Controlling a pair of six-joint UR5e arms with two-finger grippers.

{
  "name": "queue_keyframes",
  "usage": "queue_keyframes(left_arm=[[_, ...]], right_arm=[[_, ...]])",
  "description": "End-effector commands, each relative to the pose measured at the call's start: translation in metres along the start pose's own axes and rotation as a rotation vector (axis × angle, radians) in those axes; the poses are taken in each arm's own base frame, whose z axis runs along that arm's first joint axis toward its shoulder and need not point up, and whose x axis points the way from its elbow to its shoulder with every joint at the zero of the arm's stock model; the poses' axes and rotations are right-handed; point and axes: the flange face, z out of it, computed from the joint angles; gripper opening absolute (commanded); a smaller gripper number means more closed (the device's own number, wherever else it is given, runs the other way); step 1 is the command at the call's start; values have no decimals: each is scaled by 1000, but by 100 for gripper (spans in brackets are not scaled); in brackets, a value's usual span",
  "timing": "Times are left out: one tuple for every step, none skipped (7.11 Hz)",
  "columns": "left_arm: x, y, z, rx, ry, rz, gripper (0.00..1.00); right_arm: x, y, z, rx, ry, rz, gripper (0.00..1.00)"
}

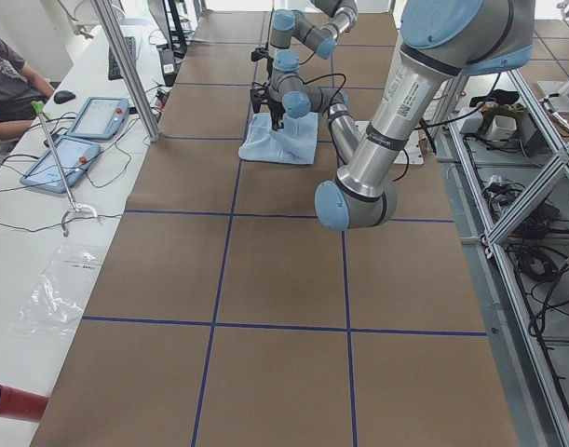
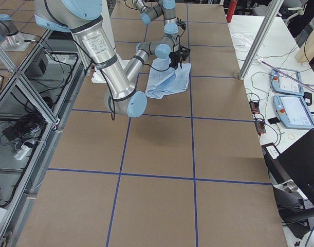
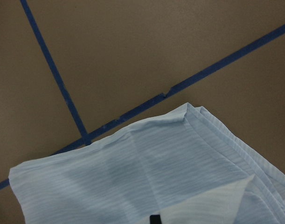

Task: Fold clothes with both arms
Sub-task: 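Lay the folded edge on the far side and open both grippers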

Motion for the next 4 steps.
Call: queue_keyframes(left_arm=[[0,-21,27,16,9,-5,0],[5,-29,40,20,15,-7,0],[5,-35,47,24,18,-8,0],[7,-49,50,39,24,-14,0]], right_arm=[[-9,-18,21,15,20,13,0],[-13,-22,25,18,28,16,0],[-18,-24,32,19,38,19,0],[-20,-28,39,20,38,21,0]])
